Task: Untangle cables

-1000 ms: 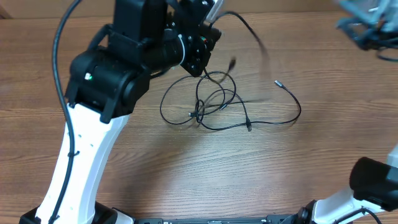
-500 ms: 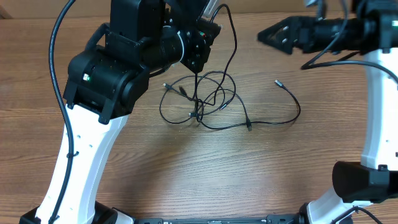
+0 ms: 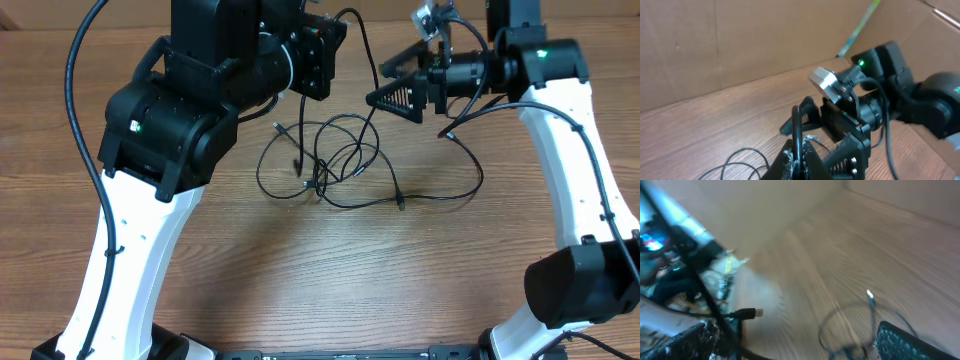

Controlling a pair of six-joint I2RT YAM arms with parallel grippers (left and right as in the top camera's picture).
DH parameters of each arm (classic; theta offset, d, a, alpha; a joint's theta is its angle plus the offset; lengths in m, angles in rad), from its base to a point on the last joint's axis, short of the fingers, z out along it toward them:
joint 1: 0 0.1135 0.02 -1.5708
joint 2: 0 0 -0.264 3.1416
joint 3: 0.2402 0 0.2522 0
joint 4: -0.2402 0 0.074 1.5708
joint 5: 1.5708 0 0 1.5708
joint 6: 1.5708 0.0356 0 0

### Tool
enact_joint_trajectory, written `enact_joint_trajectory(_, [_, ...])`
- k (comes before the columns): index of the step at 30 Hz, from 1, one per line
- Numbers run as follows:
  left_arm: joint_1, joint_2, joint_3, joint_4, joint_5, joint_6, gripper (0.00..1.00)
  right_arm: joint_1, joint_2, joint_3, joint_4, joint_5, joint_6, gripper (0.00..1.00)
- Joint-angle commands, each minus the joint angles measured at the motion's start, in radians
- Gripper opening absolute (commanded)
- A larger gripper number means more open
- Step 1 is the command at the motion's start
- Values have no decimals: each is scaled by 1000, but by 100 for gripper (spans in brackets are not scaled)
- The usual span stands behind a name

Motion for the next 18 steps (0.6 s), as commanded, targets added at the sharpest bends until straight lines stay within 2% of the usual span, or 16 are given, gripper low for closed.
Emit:
enact_joint_trajectory(1, [2,5,27,12,-44,-37,6,19,-15,-51,74,-256,-44,100])
enact_joint_trajectory(13, [-2,106,27,27,-7,-59,5,187,-15,-64,154,-292,-40,100])
enact_joint_trajectory(18, [-3,117,27,80,15,-59,5,207,-15,-64,206,-292,-40,100])
